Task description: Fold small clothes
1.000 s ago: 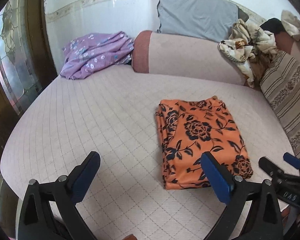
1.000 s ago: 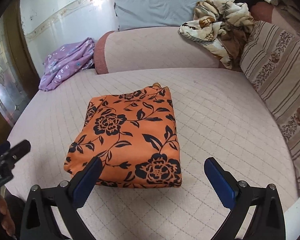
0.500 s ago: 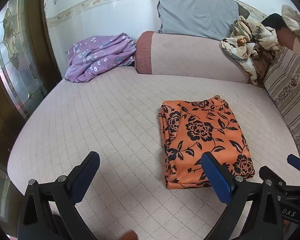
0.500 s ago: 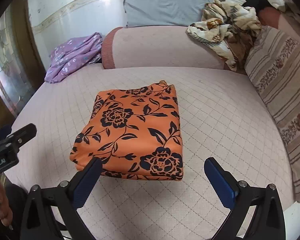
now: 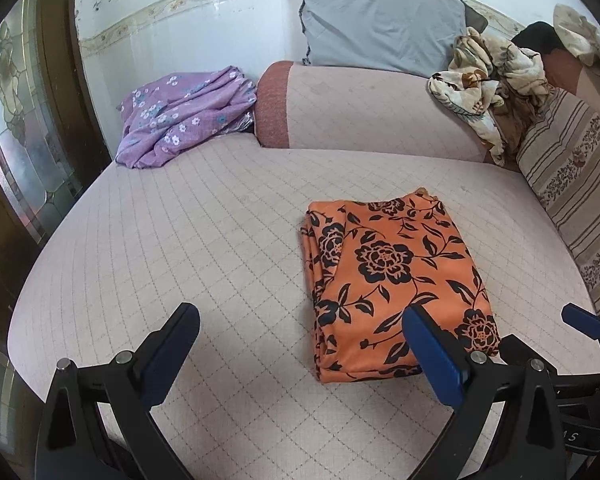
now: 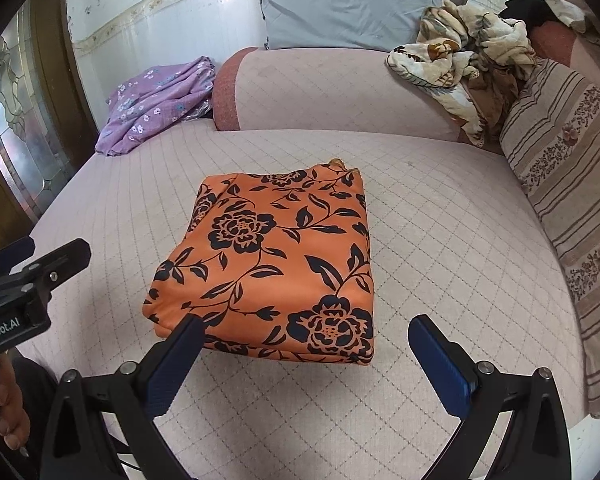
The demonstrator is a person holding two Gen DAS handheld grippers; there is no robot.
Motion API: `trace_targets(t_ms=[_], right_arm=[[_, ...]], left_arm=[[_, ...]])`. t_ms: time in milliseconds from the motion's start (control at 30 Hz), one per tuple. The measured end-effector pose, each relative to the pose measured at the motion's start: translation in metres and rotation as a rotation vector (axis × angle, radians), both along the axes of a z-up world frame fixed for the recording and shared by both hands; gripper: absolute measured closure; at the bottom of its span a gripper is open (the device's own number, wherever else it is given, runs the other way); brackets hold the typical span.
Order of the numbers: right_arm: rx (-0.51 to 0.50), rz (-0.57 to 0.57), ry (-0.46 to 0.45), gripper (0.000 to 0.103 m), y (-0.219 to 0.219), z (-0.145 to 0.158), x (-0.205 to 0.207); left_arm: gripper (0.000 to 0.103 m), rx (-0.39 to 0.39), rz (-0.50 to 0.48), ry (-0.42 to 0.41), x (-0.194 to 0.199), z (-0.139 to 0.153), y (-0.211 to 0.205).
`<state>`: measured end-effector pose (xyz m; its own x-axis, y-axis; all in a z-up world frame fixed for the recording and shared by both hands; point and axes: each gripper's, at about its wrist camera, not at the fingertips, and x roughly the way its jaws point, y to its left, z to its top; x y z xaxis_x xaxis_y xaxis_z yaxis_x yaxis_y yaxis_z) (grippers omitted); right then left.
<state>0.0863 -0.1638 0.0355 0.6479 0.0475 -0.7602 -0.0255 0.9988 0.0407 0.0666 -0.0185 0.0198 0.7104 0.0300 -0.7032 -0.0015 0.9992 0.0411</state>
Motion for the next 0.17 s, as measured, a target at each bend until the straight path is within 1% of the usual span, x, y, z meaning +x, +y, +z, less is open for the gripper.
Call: trace_targets(t_ms=[167], right_arm=[[0.000,0.000,0.005,0.000,-0.0005,-0.0017,0.0040]], left_arm=[[0.002,0.005,-0.021,-0.003,0.0035,-0.0002,-0.0052]])
